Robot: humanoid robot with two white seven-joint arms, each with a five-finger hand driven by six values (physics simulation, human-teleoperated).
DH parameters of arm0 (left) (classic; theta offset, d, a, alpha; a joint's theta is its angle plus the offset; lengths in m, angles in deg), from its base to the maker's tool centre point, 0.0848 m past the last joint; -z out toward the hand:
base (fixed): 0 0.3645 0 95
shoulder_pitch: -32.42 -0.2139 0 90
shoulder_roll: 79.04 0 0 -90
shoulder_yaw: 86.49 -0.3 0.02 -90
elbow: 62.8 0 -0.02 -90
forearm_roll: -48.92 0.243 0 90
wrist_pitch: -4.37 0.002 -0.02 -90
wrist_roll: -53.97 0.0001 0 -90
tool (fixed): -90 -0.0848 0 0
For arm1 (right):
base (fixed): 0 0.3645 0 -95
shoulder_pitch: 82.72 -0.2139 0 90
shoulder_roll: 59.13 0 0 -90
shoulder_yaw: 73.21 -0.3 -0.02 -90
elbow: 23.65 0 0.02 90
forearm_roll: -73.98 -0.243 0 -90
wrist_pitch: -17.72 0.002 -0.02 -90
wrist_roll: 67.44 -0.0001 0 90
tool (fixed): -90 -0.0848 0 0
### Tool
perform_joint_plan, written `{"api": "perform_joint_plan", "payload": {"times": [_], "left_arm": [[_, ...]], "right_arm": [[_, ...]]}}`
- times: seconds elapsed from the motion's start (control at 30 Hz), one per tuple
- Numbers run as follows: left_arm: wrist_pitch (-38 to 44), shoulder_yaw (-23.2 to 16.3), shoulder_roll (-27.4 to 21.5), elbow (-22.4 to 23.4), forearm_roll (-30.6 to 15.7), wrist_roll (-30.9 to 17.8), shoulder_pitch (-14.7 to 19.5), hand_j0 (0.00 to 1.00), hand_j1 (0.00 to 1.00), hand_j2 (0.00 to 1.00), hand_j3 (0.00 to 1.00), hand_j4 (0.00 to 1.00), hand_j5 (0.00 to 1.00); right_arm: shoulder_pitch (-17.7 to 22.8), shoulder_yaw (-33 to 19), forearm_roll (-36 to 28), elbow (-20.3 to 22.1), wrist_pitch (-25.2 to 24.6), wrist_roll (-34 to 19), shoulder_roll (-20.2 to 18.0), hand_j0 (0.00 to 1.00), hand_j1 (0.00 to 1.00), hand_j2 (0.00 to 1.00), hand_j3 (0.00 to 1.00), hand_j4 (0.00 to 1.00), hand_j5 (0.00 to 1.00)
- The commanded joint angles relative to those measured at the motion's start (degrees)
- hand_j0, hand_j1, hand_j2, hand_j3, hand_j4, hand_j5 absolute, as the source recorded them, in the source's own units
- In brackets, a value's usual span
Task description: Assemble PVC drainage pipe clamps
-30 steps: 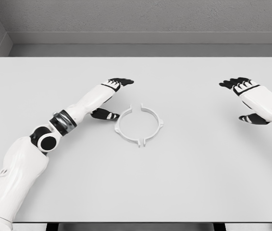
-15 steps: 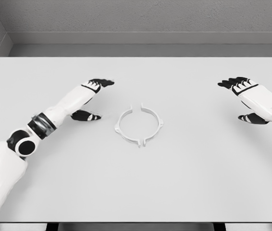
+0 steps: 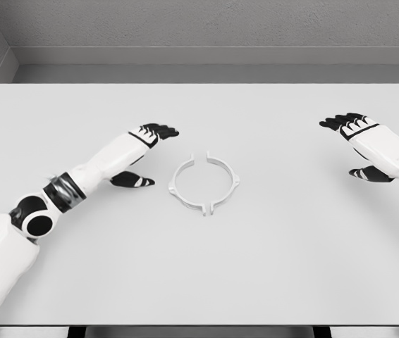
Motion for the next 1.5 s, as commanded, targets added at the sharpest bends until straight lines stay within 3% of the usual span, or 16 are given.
{"api": "perform_joint_plan", "payload": {"times": [0.0, 1.47], "left_arm": [[0.0, -1.0, 0.8, 0.2, -0.3, 0.0, 0.0, 1.0, 1.0, 1.0, 1.0, 1.0, 1.0], [0.0, -1.1, 4.9, 0.3, 0.6, 0.0, 0.0, 1.0, 1.0, 1.0, 1.0, 1.0, 1.0]], "right_arm": [[0.0, 0.0, -0.4, 0.0, -0.1, 0.0, -0.1, 1.0, 1.0, 1.0, 1.0, 1.0, 1.0], [0.0, 0.1, -0.4, 0.2, -0.1, 0.0, -0.1, 1.0, 1.0, 1.0, 1.0, 1.0, 1.0]]}}
